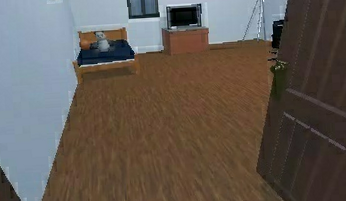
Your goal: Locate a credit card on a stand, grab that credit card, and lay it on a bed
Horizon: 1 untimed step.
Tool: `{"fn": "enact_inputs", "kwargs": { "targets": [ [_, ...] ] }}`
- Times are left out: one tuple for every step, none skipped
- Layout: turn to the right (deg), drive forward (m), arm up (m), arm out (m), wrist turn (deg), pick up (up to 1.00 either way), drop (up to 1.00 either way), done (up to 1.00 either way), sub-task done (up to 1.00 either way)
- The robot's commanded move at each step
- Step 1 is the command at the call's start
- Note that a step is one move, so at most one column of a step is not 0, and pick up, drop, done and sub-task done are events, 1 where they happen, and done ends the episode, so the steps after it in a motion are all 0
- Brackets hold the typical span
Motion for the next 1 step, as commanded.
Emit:
{"fn": "enact_inputs", "kwargs": {
  "targets": [
    [0.0, 1.0, 0.0, 0.0, 0.0, 0.0, 0.0, 0.0, 0.0]
  ]
}}
